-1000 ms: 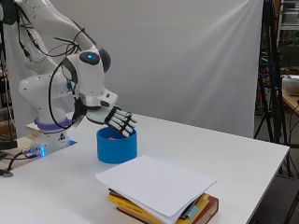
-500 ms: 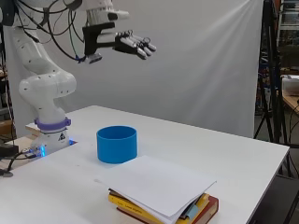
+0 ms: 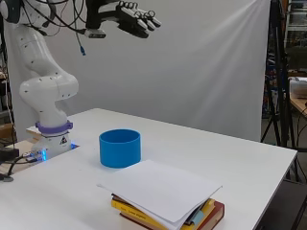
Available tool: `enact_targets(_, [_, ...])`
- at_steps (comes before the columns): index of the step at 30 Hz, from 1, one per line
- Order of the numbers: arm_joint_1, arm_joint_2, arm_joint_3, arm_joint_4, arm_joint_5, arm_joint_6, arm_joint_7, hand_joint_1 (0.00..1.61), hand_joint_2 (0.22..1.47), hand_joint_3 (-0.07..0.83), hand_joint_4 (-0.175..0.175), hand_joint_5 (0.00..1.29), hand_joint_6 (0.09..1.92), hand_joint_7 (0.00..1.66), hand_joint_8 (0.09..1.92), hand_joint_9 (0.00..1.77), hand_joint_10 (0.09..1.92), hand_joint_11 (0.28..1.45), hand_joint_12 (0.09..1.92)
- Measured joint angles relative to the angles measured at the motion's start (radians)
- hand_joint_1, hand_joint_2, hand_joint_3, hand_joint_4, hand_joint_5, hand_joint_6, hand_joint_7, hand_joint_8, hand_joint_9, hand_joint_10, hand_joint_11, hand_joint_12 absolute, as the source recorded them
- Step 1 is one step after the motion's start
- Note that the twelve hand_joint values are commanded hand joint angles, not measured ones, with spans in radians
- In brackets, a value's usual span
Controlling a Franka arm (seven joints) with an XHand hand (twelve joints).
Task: Teleoperate dual arm-hand system to pick and place objects
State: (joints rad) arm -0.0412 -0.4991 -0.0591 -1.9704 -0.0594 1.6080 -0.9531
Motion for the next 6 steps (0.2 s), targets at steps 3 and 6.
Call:
enact_targets(3, [-0.001, 0.008, 0.004, 0.006, -0.019, 0.005, 0.023, 0.24, 0.97, 0.0, -0.027, 0.33, 0.09, 0.56, 0.09, 0.79, 0.09, 0.55, 0.09])
enact_targets(6, [-0.003, 0.006, 0.023, 0.001, -0.069, 0.012, 0.071, 0.3, 1.01, -0.002, -0.038, 0.42, 0.09, 0.94, 0.09, 1.0, 0.85, 0.69, 0.57])
